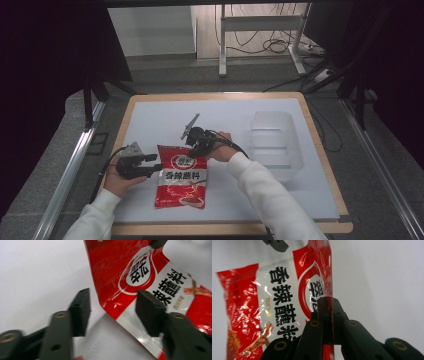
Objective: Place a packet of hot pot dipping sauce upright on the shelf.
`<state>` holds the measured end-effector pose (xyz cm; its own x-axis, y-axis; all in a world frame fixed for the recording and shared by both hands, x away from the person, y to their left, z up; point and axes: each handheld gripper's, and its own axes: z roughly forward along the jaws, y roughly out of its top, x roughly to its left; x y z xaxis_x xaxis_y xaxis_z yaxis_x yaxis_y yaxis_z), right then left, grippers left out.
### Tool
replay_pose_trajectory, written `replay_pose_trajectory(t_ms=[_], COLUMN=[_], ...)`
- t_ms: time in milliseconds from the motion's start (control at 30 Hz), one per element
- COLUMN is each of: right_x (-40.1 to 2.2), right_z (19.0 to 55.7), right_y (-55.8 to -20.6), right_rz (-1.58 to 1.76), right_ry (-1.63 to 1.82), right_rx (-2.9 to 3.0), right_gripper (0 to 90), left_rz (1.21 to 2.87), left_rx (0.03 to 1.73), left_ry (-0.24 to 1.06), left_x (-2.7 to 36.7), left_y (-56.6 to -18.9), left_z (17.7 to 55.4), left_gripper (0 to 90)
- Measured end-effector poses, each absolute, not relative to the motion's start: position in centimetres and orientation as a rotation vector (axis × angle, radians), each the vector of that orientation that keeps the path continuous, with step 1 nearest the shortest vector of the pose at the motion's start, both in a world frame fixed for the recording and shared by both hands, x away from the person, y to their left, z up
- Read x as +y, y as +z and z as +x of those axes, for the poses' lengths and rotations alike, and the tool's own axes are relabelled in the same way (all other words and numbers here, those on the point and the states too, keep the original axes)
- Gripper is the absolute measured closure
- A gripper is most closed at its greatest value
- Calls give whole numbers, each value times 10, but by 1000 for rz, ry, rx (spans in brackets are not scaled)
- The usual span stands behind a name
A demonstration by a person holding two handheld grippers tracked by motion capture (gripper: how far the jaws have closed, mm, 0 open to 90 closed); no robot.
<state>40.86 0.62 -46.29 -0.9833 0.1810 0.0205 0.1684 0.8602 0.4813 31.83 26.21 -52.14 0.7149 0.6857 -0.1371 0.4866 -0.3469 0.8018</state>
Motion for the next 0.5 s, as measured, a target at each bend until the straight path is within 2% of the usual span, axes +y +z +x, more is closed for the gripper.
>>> replay_pose_trajectory(t_ms=[33, 300, 500], right_x=[3, -8, -10], right_z=[407, 399, 378], right_y=[-457, -433, -397], right_rz=[297, 297, 224], right_ry=[788, 879, 944], right_rx=[2992, 2965, 2935], right_gripper=[885, 885, 885], left_rz=[2000, 1981, 1960], left_rx=[908, 935, 940], left_ry=[270, 299, 319], left_x=[264, 276, 281], left_y=[-521, -523, -523], left_z=[317, 305, 302], left_gripper=[394, 381, 343])
